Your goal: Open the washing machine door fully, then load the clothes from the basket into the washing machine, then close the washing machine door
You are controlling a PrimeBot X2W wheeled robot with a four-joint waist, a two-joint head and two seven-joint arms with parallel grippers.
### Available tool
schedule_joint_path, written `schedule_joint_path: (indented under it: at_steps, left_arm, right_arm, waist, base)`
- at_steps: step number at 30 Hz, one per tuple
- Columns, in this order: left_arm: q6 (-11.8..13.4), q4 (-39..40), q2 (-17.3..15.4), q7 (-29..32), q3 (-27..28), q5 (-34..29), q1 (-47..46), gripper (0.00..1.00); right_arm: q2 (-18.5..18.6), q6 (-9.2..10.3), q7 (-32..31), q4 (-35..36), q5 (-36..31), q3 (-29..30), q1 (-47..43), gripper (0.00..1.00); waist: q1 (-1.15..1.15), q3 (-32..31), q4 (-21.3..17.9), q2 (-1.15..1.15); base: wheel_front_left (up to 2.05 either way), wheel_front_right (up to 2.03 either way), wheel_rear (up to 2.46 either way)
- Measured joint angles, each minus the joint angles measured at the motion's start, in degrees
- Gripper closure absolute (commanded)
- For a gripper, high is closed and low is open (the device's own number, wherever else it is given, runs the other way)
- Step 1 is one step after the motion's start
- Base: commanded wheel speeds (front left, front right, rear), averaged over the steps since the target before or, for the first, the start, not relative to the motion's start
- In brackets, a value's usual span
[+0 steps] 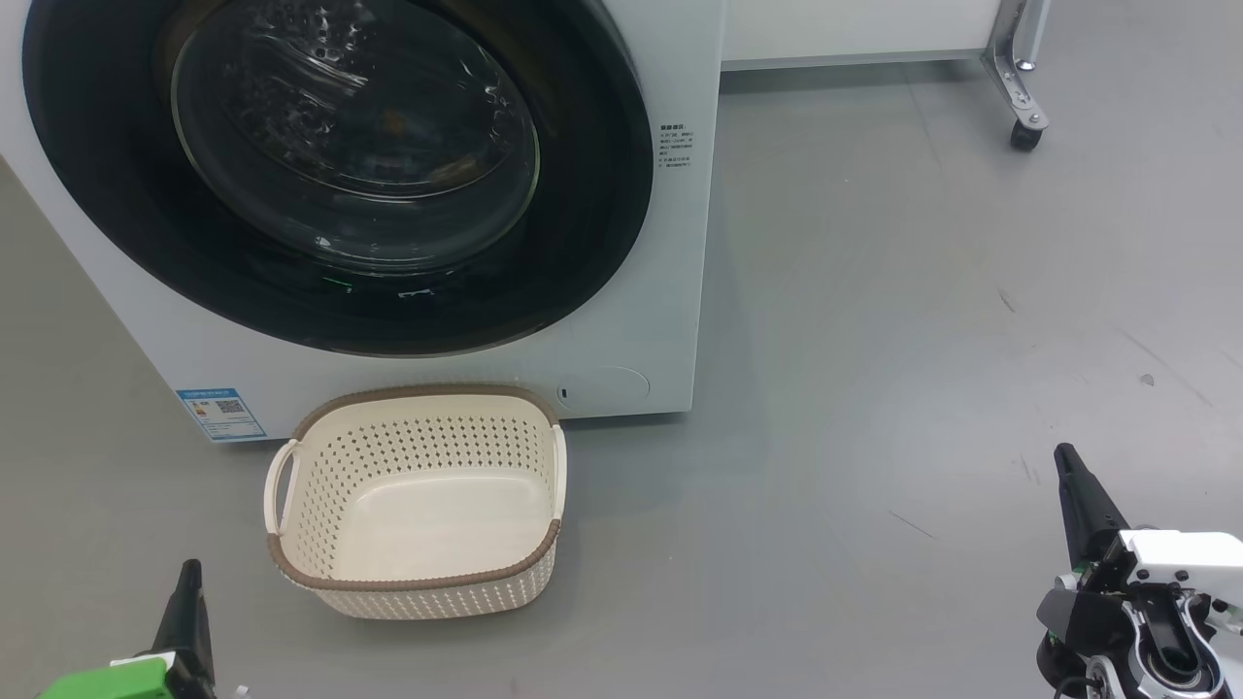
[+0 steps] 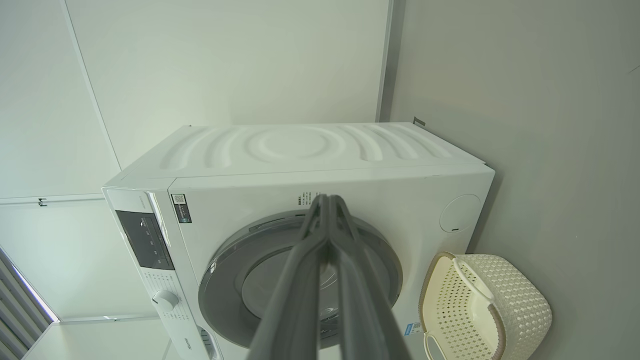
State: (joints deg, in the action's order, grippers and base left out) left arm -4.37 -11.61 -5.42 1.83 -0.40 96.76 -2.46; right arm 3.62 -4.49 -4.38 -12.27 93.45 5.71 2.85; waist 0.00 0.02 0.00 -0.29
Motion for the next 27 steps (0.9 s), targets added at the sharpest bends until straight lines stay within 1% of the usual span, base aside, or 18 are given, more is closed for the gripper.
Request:
schedule_joint_path:
  at_steps: [27]
  left_arm:
    - [-0.01,-0.18,0.0,0.04,0.02,0.0,-0.31,1.0]
  right_arm:
    - [-0.01,0.0,-0.16,-0.11,0.0,0.03,0.01,1.0]
  waist:
    - [0.0,-0.01,0.0,0.0]
  base:
    - [0.0,0.0,0.0]
